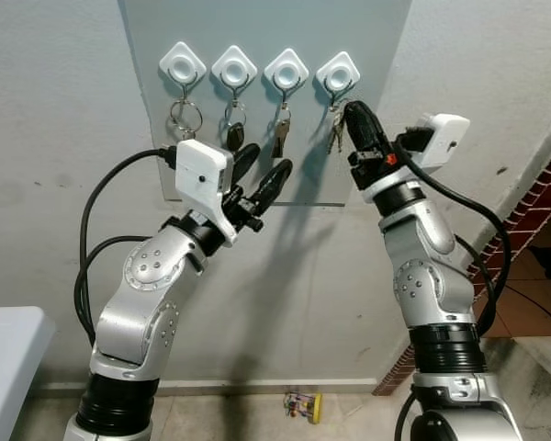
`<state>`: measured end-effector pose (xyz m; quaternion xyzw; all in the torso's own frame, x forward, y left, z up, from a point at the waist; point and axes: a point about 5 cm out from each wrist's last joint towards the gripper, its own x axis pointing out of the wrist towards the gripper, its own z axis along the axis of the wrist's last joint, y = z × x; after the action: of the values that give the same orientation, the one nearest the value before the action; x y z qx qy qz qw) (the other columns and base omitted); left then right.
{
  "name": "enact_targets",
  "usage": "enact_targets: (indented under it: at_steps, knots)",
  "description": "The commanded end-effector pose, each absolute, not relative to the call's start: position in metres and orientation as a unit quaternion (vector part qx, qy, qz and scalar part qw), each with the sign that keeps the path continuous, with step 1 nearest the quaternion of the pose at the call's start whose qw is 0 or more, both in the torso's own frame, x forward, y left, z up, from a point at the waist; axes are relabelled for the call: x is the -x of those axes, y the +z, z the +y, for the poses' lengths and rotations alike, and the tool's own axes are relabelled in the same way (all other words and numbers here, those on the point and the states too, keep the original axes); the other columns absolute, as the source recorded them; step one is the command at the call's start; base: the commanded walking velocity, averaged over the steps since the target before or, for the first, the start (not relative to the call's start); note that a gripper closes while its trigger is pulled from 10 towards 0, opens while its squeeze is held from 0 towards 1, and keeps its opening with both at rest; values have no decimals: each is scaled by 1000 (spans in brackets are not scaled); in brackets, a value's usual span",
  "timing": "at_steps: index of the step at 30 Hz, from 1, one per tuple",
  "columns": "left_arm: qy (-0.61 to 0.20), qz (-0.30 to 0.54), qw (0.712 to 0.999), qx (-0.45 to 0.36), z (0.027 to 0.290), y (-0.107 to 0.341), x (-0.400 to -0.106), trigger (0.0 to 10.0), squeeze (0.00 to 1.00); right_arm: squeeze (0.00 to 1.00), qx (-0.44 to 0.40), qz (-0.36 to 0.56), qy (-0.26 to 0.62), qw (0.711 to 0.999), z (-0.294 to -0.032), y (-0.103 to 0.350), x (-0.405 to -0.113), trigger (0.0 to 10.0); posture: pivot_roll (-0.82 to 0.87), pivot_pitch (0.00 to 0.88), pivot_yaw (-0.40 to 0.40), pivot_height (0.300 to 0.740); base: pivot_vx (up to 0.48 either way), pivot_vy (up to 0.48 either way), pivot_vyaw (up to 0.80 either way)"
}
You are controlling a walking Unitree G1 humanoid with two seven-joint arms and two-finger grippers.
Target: Hang keys on a hook
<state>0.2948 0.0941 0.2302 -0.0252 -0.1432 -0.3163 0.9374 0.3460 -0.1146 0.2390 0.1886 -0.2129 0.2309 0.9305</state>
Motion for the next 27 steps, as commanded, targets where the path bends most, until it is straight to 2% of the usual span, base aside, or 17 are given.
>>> enact_targets:
  at_steps: [1, 16, 27]
  knots:
    - [-318, -149, 936, 22, 93, 234, -293, 10000, 0, 0, -186, -217, 237, 928, -114, 243, -347, 10000, -97, 5, -39, 740, 0, 0, 0]
    - [-315, -149, 937, 24, 94, 235, -292, 10000, 0, 0, -170, -184, 242, 937, -115, 227, -344, 10000, -100, 11, -37, 740, 0, 0, 0]
    - [-318, -147, 936, 24, 93, 234, -292, 10000, 0, 0, -175, -213, 270, 922, -111, 237, -337, 10000, -102, 14, -36, 740, 0, 0, 0]
